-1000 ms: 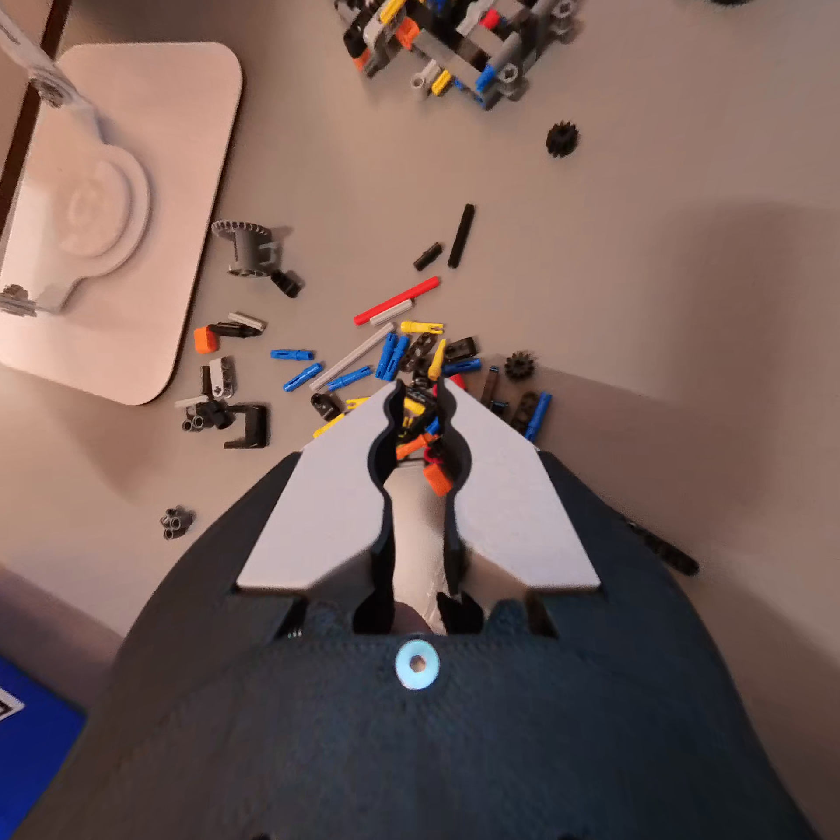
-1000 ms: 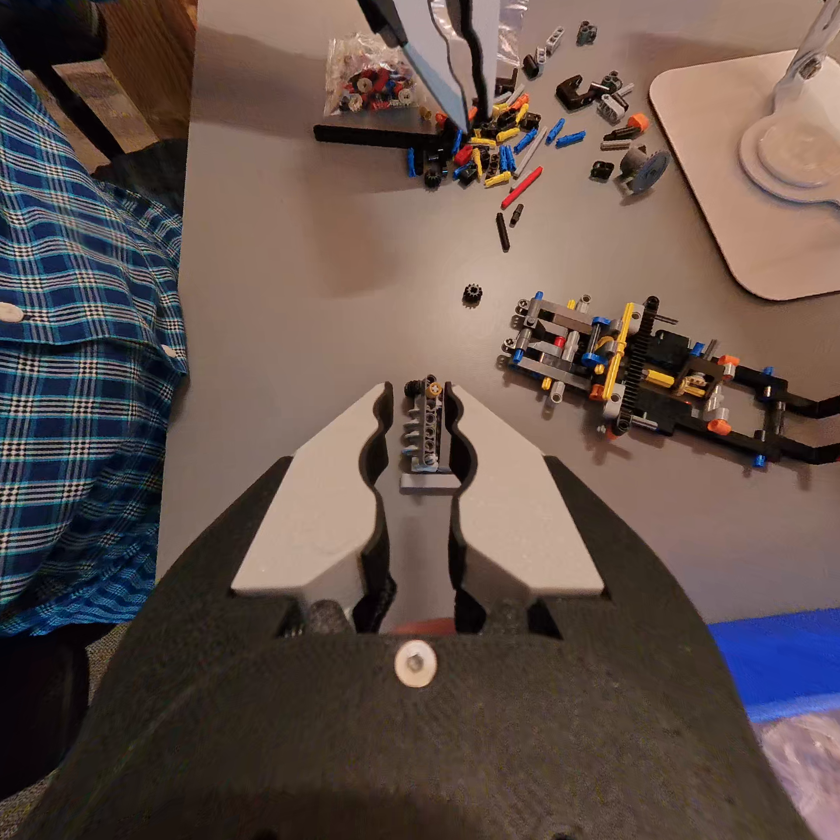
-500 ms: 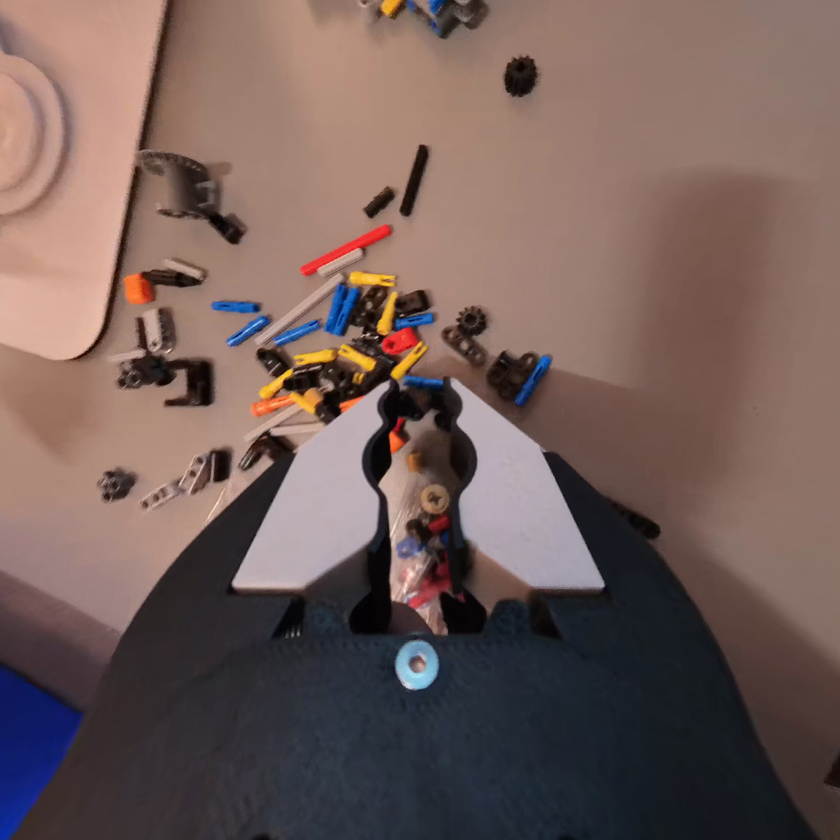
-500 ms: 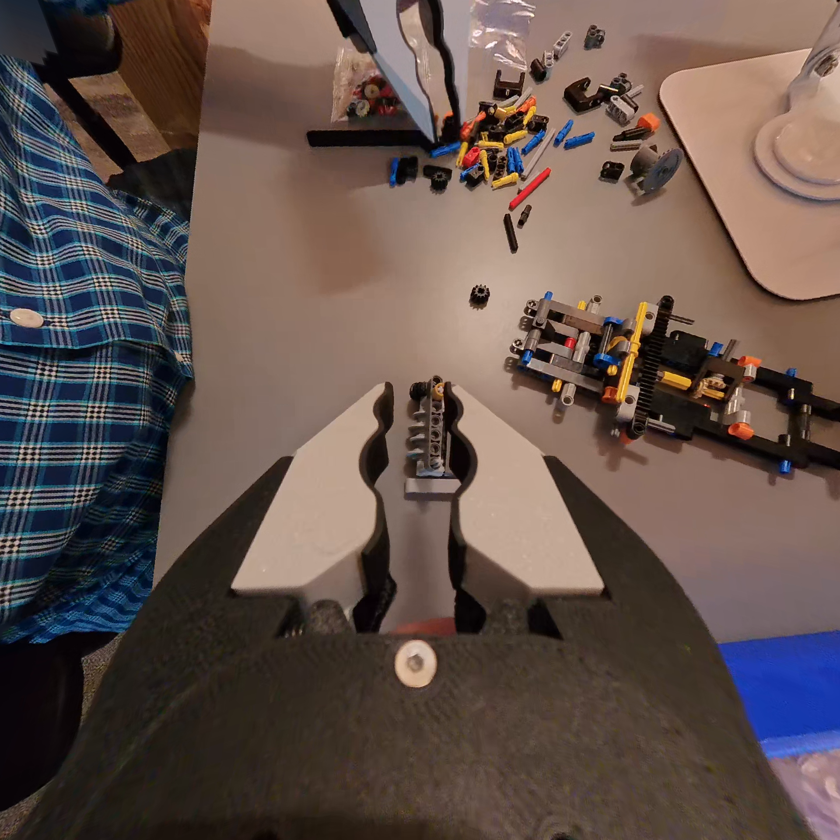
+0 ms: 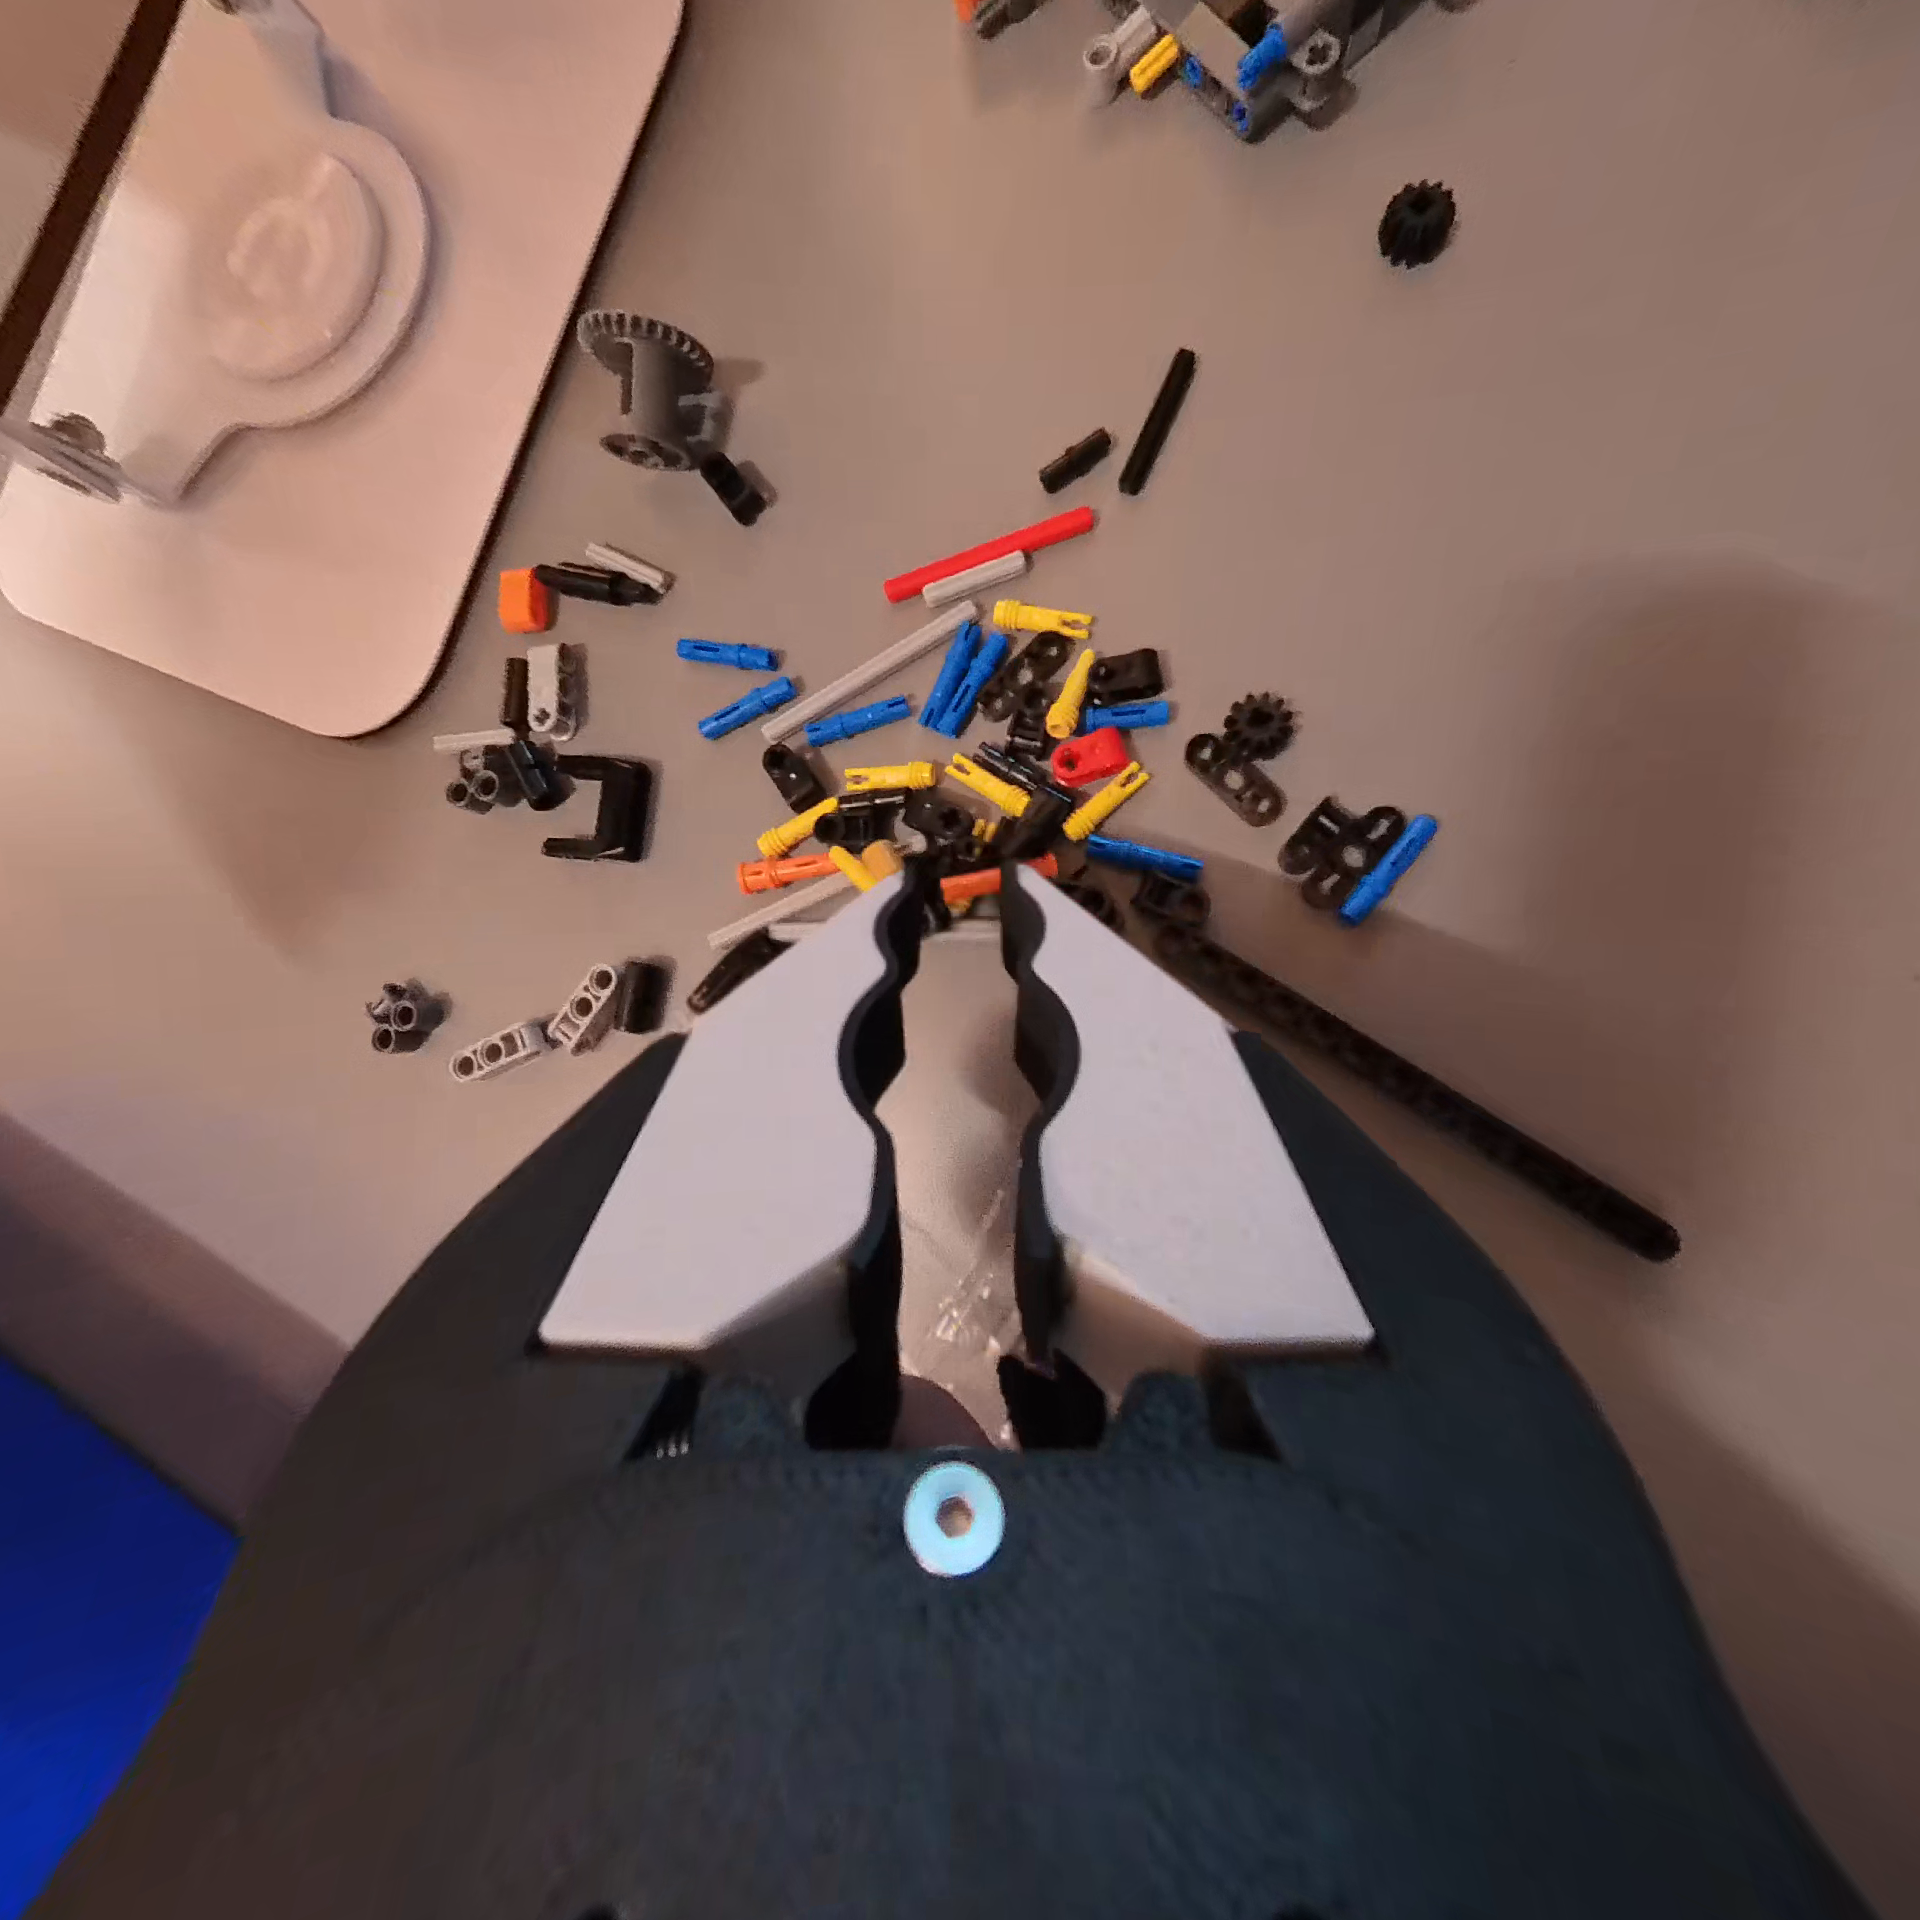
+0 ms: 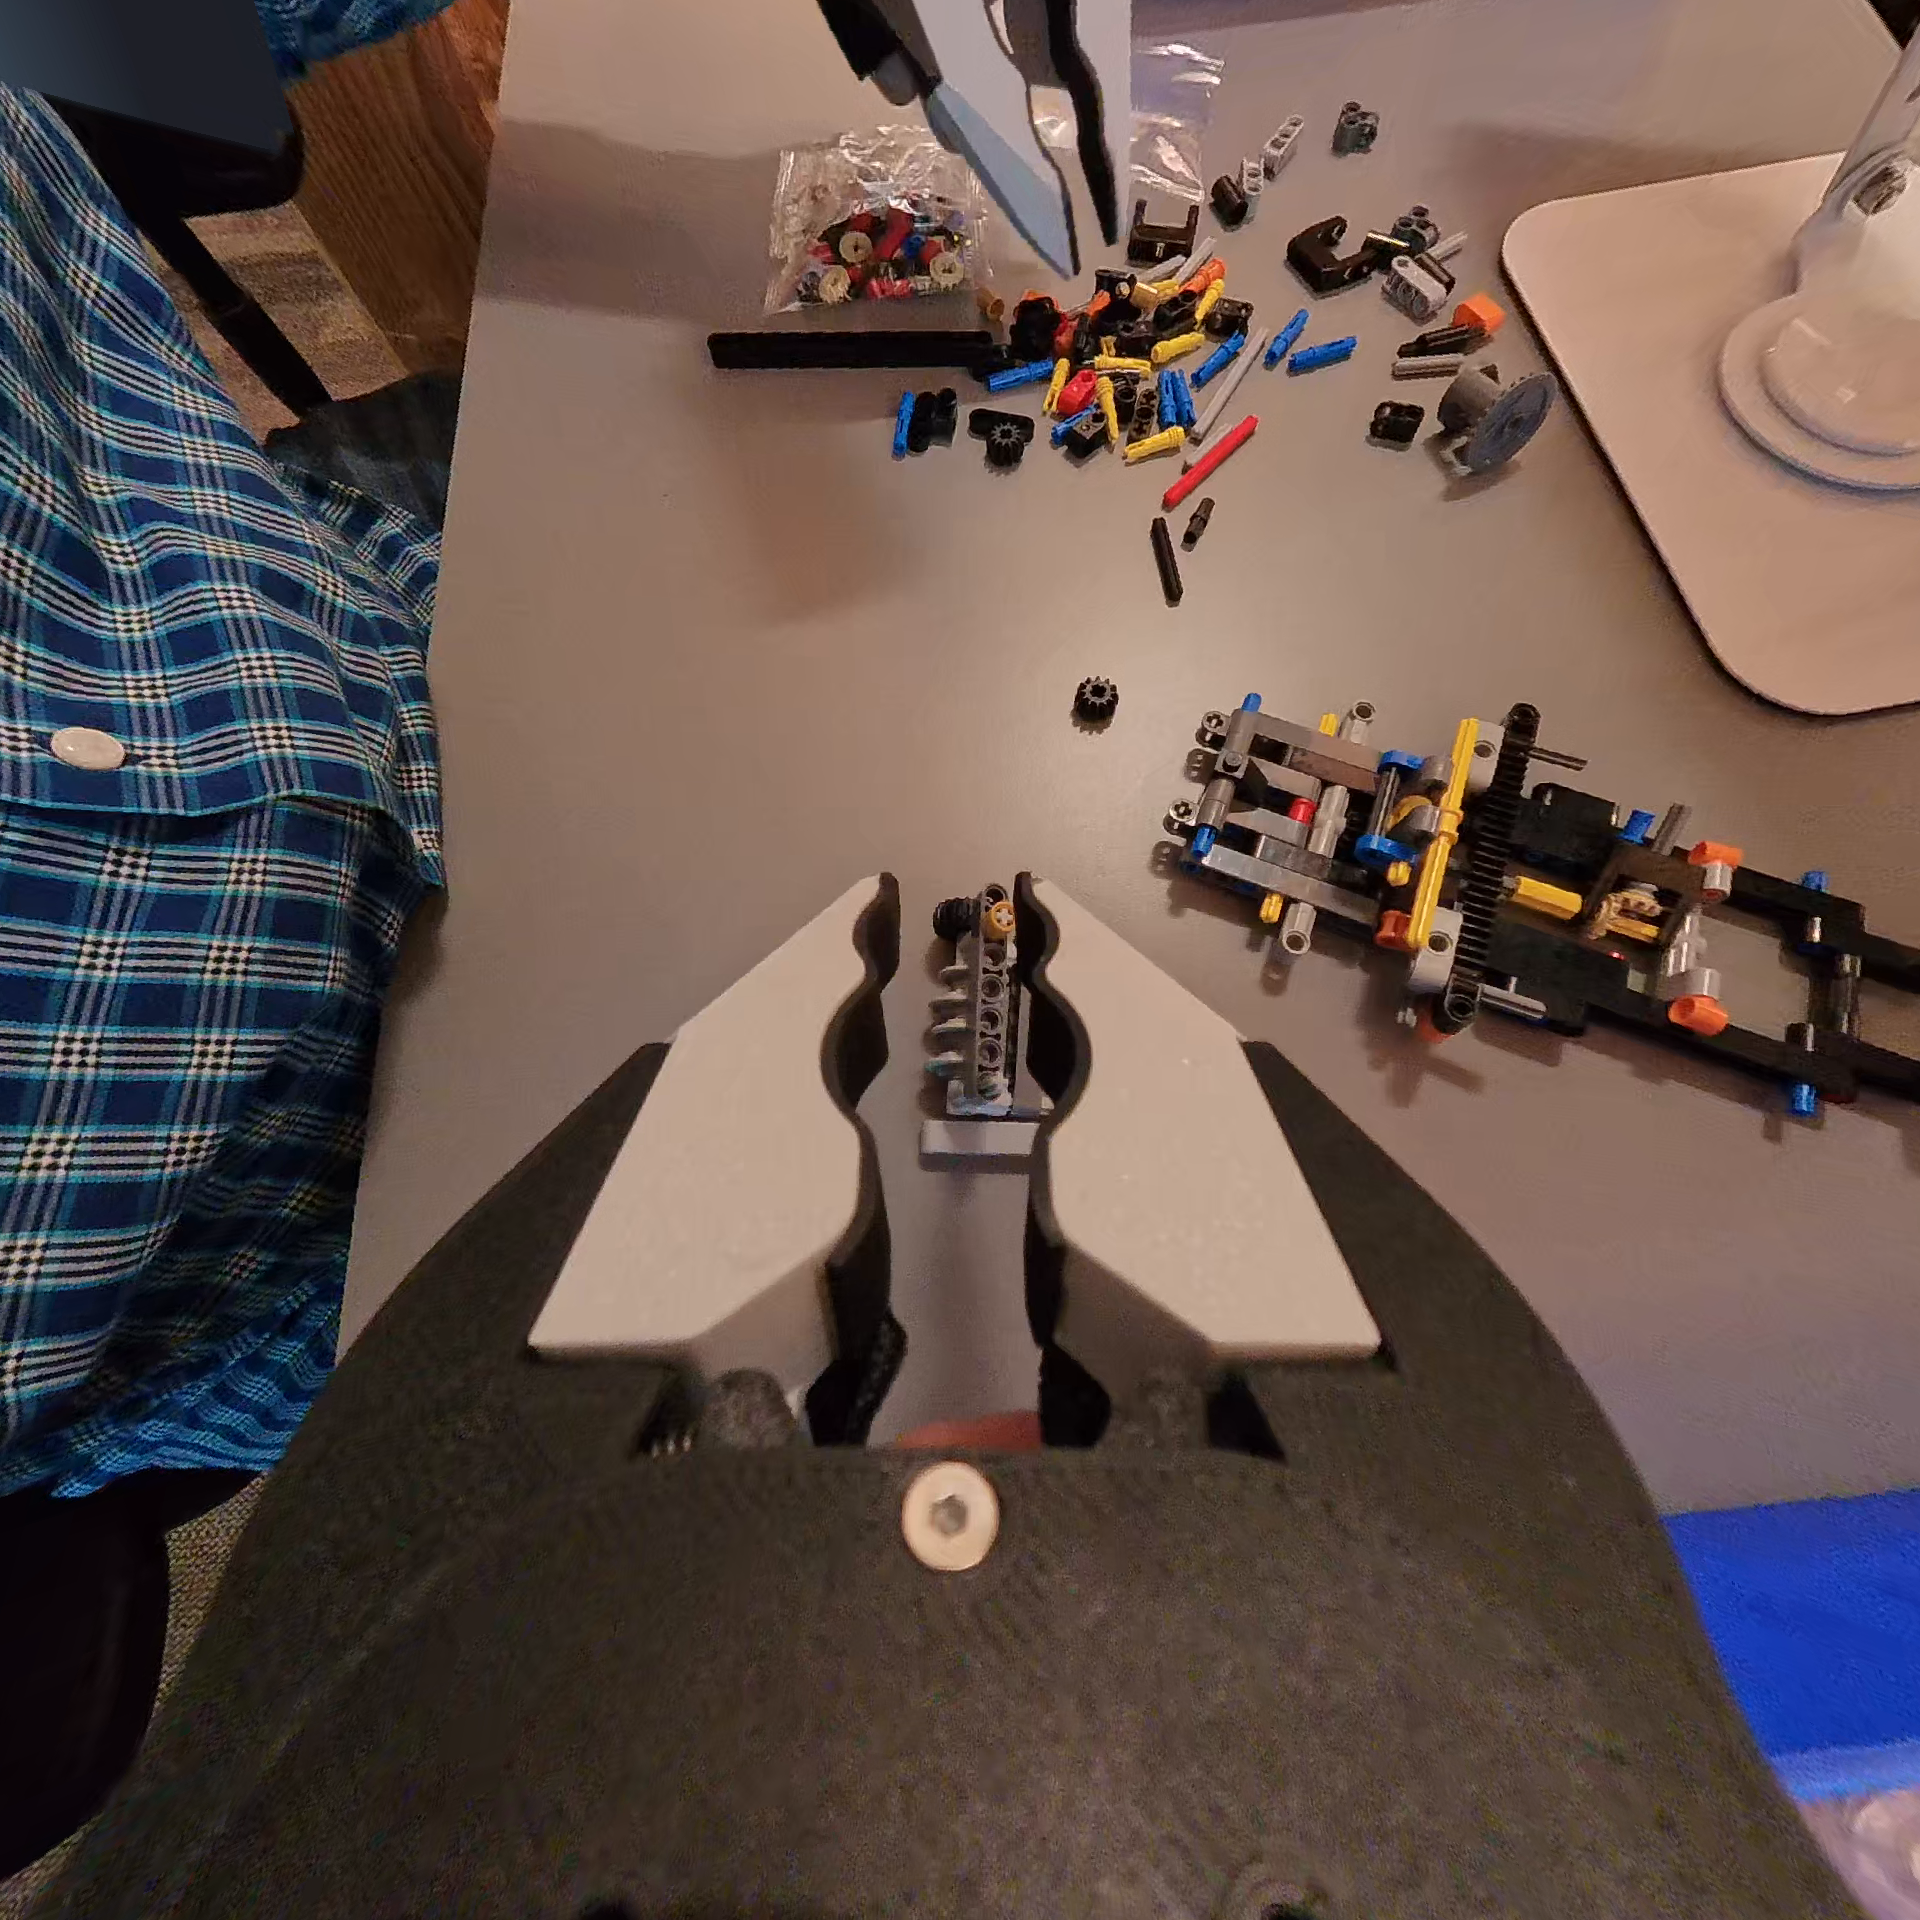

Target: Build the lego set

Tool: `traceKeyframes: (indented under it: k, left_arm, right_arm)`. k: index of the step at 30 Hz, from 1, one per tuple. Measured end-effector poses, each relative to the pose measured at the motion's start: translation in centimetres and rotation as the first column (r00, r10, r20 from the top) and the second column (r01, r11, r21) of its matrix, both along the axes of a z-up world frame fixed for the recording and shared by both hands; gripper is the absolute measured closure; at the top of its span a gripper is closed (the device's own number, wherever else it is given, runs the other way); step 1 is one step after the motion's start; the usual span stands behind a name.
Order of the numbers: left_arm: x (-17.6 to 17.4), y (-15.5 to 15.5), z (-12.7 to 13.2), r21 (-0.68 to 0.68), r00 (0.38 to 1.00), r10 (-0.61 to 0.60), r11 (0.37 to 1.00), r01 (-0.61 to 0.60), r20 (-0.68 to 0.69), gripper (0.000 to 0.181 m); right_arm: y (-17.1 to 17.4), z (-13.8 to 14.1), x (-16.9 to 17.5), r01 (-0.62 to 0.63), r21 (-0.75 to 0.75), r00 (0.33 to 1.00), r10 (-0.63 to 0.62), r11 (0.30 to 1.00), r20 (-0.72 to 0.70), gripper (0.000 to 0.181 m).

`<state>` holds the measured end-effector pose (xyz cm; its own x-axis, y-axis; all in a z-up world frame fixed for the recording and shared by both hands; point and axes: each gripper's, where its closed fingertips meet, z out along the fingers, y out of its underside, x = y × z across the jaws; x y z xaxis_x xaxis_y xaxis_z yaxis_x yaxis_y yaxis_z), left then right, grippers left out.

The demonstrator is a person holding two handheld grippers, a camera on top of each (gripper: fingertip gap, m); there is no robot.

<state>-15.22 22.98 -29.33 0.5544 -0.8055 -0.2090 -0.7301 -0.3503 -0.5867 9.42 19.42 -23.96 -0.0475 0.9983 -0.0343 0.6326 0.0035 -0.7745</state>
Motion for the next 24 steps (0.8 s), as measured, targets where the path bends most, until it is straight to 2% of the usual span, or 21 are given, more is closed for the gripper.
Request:
traceKeyframes:
  k: [1,7,12,14,20,24]
  left_arm:
    - [-0.3,-0.2,-0.2,-0.006,1.0,0.0,1.0,0.0,-0.017,0.168]
    - [-0.2,0.1,0.7,0.053,1.0,0.004,0.999,-0.003,-0.002,0.168]
    - [0.2,1.1,-1.2,0.043,0.998,-0.002,0.999,0.005,-0.068,0.17]
    - [0.1,1.2,-1.2,0.032,0.999,0.016,0.999,-0.015,-0.042,0.171]
    - [-2.8,0.8,-1.2,0.021,0.991,0.084,0.996,-0.083,-0.1,0.172]
    - [-3.7,1.0,0.0,0.042,0.991,0.106,0.994,-0.102,-0.081,0.171]
  right_arm:
    - [0.0,0.0,0.0,0.0,0.001,1.0,0.0,1.0,-0.001,0.162]
    - [0.0,0.0,-0.2,-0.006,-0.002,1.0,0.006,1.0,-0.011,0.162]
    - [-0.1,0.2,-0.7,-0.012,-0.001,1.0,0.012,1.0,-0.026,0.162]
    - [-0.2,0.1,-0.7,-0.013,-0.003,1.0,0.013,1.0,-0.026,0.162]
    - [0.2,-0.5,-0.3,-0.006,-0.014,1.0,0.006,1.0,-0.018,0.162]
    - [0.5,-0.2,-0.5,-0.006,-0.01,1.0,0.005,1.0,-0.029,0.162]
